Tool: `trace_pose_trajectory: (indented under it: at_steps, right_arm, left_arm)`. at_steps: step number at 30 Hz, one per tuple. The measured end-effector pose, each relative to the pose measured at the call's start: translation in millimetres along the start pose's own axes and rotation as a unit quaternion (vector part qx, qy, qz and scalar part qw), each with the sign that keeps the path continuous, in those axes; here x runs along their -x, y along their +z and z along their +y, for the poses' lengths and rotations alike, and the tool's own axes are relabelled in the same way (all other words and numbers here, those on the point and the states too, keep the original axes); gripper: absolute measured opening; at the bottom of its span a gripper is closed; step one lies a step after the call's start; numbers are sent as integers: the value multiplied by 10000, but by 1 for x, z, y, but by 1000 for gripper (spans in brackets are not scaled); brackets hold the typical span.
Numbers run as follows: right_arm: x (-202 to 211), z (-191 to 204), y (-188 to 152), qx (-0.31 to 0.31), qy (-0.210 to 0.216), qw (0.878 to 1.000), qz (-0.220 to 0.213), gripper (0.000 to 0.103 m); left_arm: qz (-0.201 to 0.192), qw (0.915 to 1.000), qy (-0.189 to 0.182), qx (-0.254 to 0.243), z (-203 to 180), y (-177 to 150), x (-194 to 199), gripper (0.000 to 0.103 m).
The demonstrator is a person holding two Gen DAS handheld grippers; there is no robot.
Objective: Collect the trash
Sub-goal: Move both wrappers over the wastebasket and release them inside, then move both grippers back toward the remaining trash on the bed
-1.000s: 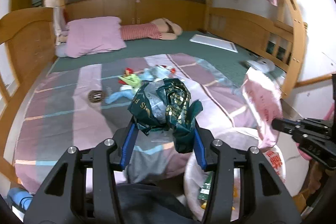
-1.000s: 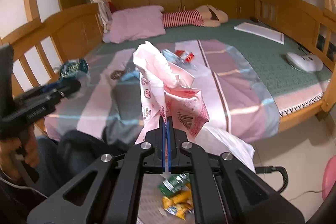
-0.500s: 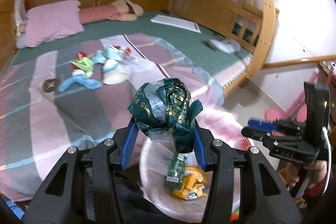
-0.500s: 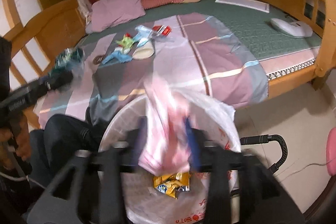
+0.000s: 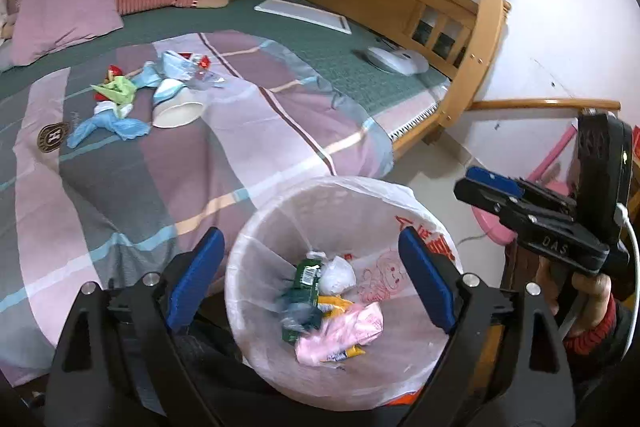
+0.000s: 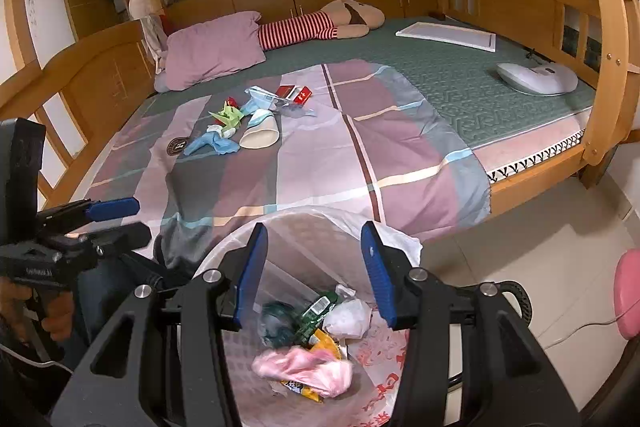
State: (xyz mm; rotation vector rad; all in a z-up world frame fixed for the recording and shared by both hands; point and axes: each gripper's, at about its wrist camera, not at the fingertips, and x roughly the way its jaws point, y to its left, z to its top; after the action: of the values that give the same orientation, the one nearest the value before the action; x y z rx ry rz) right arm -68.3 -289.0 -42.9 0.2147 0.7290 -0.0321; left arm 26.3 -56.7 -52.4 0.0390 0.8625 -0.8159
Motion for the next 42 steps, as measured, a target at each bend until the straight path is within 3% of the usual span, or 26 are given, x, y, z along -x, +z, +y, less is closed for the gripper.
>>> trace_pose_trajectory:
  at_steps: [7, 8, 12, 17, 21, 26, 31, 34, 38, 42]
  right_arm:
    - [-7, 4, 2, -1, 13, 10000, 55, 49]
    - [-11, 4, 4, -29, 1, 10000, 86, 53]
    - [-32, 4, 12, -174, 15, 9996, 220, 57]
    - [-78, 20, 32, -292, 262, 9977, 547, 57]
    - [-111, 54, 51, -37, 438, 9981, 433, 57]
    - [-161, 89, 77, 119, 487, 9982, 327, 57]
    - [-208, 110, 97, 394, 224, 9989, 156, 57]
    - [-239, 114, 102, 530, 80, 9982, 253, 57]
    - [-277, 117, 103, 764, -83, 9961, 429, 57]
    - [-295, 126, 94, 801, 208, 9919, 959, 57]
  left_arm:
    - [-193, 9983, 370, 397, 26, 4, 14, 92]
    - [-222, 9978, 450, 423, 29, 5, 15, 93]
    - [-423, 9908, 980, 834, 66, 7, 31, 95]
    - [-505, 9811, 1069, 1531, 118, 0, 42, 95]
    - [-540, 9728, 1358, 1798, 153, -1, 44, 95]
    - [-603, 9679, 1390, 2003, 186, 6, 37, 95]
    - [-482, 9650, 1377, 2178, 222, 17, 11, 95]
    - [-363, 9661, 1209, 2251, 237, 15, -5, 95]
    - [-114, 9595, 1219, 2539, 251, 9, -14, 95]
    - [-144, 9604, 1419, 2392, 259, 31, -19, 95]
